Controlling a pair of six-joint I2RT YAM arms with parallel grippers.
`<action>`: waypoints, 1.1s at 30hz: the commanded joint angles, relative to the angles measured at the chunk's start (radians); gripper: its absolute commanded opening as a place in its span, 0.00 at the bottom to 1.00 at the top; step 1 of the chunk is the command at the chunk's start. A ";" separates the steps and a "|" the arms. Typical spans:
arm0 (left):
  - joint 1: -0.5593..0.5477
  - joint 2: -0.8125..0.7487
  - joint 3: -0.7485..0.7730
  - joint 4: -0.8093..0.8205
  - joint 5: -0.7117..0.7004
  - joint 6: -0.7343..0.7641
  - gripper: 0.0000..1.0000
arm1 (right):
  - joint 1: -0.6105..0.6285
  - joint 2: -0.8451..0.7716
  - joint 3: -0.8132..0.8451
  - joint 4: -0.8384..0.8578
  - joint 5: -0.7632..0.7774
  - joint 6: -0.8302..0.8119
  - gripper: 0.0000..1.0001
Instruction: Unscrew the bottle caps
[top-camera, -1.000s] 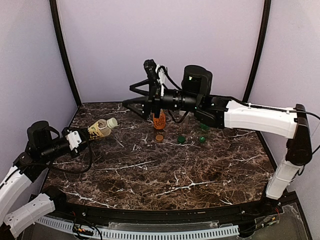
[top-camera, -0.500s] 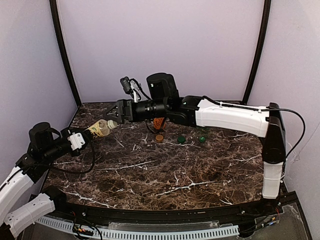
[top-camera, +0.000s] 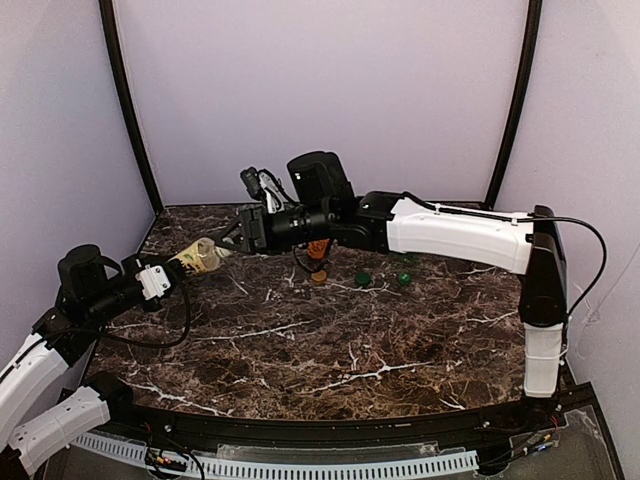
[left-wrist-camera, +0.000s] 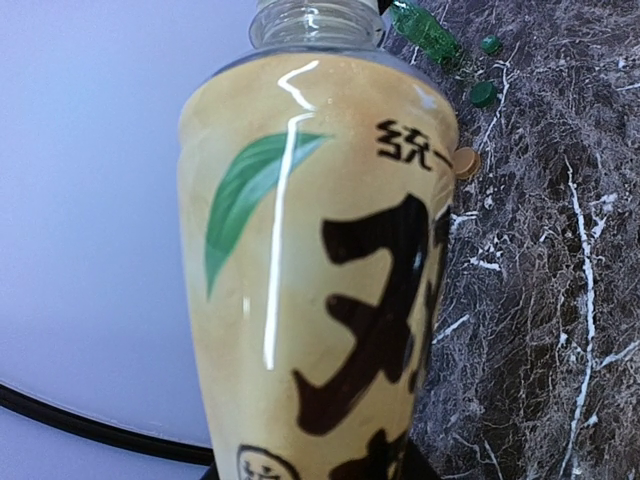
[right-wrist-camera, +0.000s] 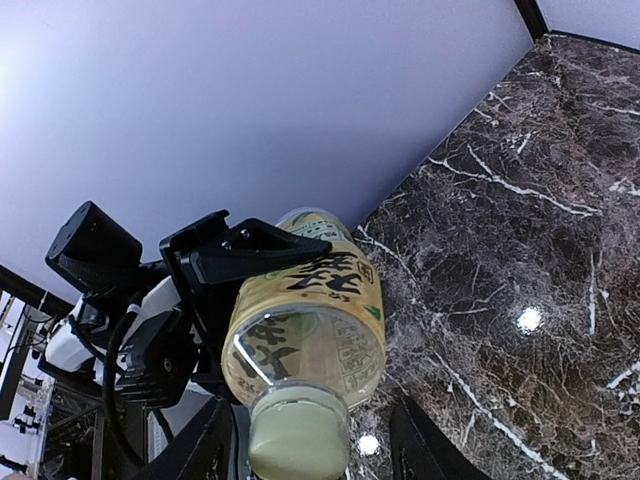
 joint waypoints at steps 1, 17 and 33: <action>-0.004 0.003 -0.013 0.044 -0.016 0.007 0.01 | -0.005 0.024 0.031 0.000 -0.039 0.011 0.53; -0.004 -0.006 -0.004 -0.015 0.064 -0.007 0.01 | -0.010 -0.001 -0.002 0.101 -0.155 -0.161 0.00; -0.004 -0.013 0.057 -0.437 0.331 0.102 0.01 | 0.093 -0.352 -0.509 0.228 -0.114 -1.676 0.00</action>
